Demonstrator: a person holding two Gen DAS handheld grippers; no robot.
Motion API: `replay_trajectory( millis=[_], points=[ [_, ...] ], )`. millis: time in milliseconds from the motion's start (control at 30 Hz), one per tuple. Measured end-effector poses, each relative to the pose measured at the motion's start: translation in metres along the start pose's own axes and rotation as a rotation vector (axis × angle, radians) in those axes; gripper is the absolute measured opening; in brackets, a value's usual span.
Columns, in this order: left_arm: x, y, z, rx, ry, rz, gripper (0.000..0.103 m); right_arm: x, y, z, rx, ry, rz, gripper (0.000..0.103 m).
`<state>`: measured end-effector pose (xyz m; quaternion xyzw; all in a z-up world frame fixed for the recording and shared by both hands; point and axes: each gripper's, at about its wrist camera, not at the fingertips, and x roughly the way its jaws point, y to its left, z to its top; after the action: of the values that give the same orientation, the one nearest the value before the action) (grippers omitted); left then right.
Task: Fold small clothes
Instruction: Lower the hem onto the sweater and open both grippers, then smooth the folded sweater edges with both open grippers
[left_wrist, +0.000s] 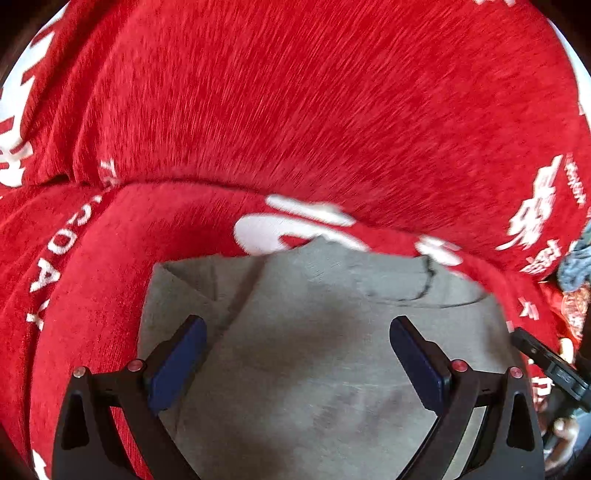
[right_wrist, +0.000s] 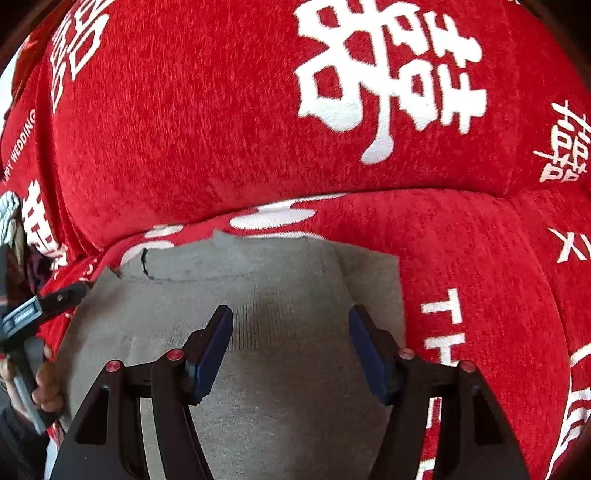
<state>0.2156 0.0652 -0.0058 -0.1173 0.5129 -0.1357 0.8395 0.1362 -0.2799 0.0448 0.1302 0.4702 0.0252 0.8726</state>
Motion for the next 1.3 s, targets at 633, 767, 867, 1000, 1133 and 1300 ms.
replay_trajectory(
  millis=[633, 767, 867, 1000, 1133, 1300],
  points=[
    [-0.028, -0.049, -0.082, 0.151, -0.048, 0.194, 0.1, -0.007, 0.068, -0.063, -0.265, 0.011, -0.101, 0.071],
    [-0.038, -0.023, -0.087, 0.118, -0.053, 0.18, 0.1, -0.02, 0.012, -0.065, -0.113, 0.0, -0.152, 0.071],
    [-0.054, -0.024, -0.093, 0.106, -0.08, 0.22, 0.1, -0.037, 0.001, -0.07, -0.096, -0.014, -0.259, 0.073],
    [-0.07, -0.038, -0.116, 0.117, -0.106, 0.154, 0.1, -0.064, 0.019, -0.095, -0.142, -0.074, -0.174, 0.073],
    [-0.072, -0.045, -0.145, 0.15, -0.102, 0.177, 0.1, -0.072, 0.042, -0.13, -0.222, -0.093, -0.128, 0.073],
    [-0.074, -0.02, -0.173, 0.122, -0.085, 0.195, 0.1, -0.065, 0.021, -0.159, -0.204, -0.052, -0.127, 0.073]
  ],
)
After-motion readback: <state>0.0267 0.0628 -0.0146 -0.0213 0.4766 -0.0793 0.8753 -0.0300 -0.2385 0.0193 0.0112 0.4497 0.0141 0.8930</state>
